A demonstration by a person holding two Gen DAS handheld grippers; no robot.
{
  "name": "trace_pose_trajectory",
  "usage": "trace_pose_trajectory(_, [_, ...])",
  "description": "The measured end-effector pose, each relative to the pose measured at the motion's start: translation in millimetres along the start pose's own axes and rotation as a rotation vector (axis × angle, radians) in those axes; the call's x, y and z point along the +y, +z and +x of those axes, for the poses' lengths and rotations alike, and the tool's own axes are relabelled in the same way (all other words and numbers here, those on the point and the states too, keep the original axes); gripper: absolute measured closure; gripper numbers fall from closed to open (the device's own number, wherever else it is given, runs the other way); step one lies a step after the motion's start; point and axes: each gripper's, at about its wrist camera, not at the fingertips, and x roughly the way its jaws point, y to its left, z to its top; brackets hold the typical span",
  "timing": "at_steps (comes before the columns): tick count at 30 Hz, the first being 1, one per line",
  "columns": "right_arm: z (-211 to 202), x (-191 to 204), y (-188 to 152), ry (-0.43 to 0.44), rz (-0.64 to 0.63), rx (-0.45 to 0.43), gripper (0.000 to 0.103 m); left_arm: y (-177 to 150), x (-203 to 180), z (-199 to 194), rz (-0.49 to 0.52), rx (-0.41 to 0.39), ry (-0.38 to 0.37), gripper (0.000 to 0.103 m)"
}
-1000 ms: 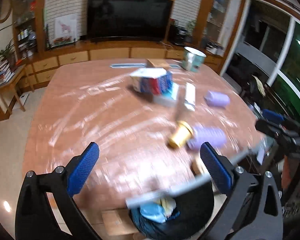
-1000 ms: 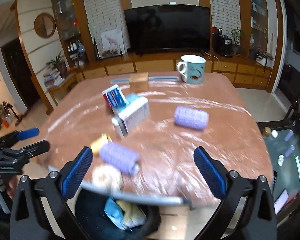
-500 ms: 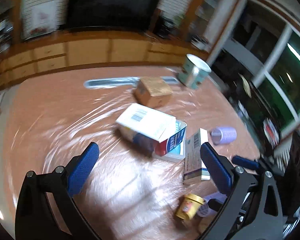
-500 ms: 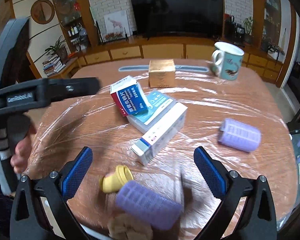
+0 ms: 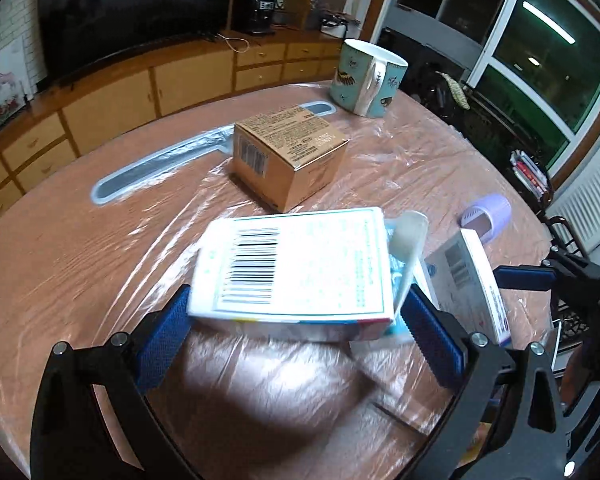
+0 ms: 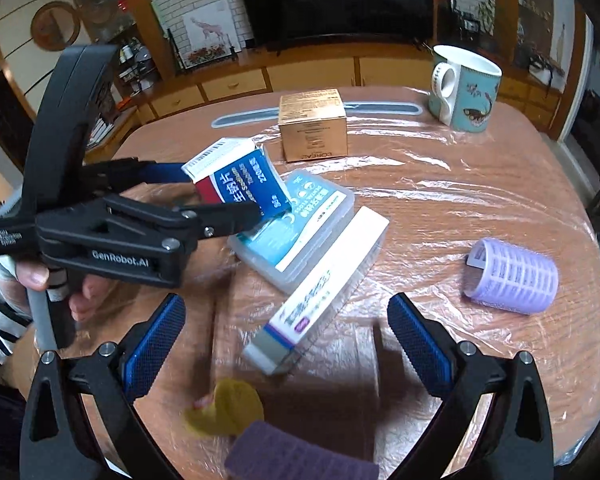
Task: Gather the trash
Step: 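Grasp the white medicine box with the left tool while the right tool grasps the white strip box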
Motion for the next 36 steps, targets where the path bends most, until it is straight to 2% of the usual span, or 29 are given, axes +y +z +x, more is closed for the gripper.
trace_pose_trajectory(5, [9.3, -12.5, 4.9, 0.040, 0.098, 0.025, 0.019, 5.3, 7.8, 5.1, -0.056, -0.034, -0.027, 0.002])
trace_pose_trajectory(7, [14.0, -17.1, 4.9, 0.037, 0.115, 0.036, 0.025, 5.6, 9.6, 6.5, -0.071, -0.034, -0.019, 0.009])
trace_pose_trajectory(8, [16.2, -18.6, 4.5, 0.032, 0.119, 0.041, 0.027, 5.7, 10.4, 7.5, -0.079, -0.032, -0.017, 0.017])
trace_pose_trajectory(12, [21.6, -26.3, 6.1, 0.037, 0.151, 0.046, 0.042, 5.5, 13.8, 6.9, -0.115, -0.041, -0.027, 0.021])
trace_pose_trajectory(14, [24.3, -30.3, 8.9, 0.052, 0.163, 0.048, 0.053, 4.4, 11.8, 5.8, -0.112, -0.045, 0.000, 0.022])
trace_pose_trajectory(16, [22.7, -33.2, 11.1, 0.065, 0.164, 0.035, 0.069, 2.7, 9.8, 3.5, -0.113, -0.050, 0.024, 0.022])
trace_pose_trajectory(21, [24.1, -45.3, 14.6, 0.088, 0.205, 0.035, 0.082, -5.7, 8.4, -6.4, -0.153, -0.052, 0.066, 0.023])
trace_pose_trajectory(24, [24.5, -49.2, 14.9, 0.084, 0.192, 0.034, 0.083, -12.2, 7.6, -15.0, -0.171, -0.067, 0.081, 0.023])
trace_pose_trajectory(29, [24.4, -48.7, 13.5, 0.088, 0.158, 0.041, 0.077, -21.2, 4.1, -26.0, -0.191, -0.085, 0.105, 0.023])
trace_pose_trajectory(30, [25.5, -45.8, 13.4, 0.077, 0.137, 0.047, 0.071, -22.8, 3.7, -26.9, -0.196, -0.087, 0.110, 0.023])
trace_pose_trajectory(31, [27.2, -42.0, 13.4, 0.051, 0.113, 0.056, 0.059, -24.8, 3.1, -27.6, -0.205, -0.086, 0.112, 0.023])
trace_pose_trajectory(32, [27.1, -39.7, 13.6, 0.037, 0.099, 0.057, 0.058, -26.4, 2.9, -28.3, -0.211, -0.086, 0.117, 0.023])
trace_pose_trajectory(35, [24.6, -38.1, 12.3, 0.039, 0.087, 0.045, 0.067, -31.8, 0.0, -31.5, -0.221, -0.087, 0.130, 0.023])
trace_pose_trajectory(36, [23.8, -38.4, 12.7, 0.029, 0.084, 0.041, 0.076, -33.5, -0.9, -32.9, -0.222, -0.088, 0.135, 0.023])
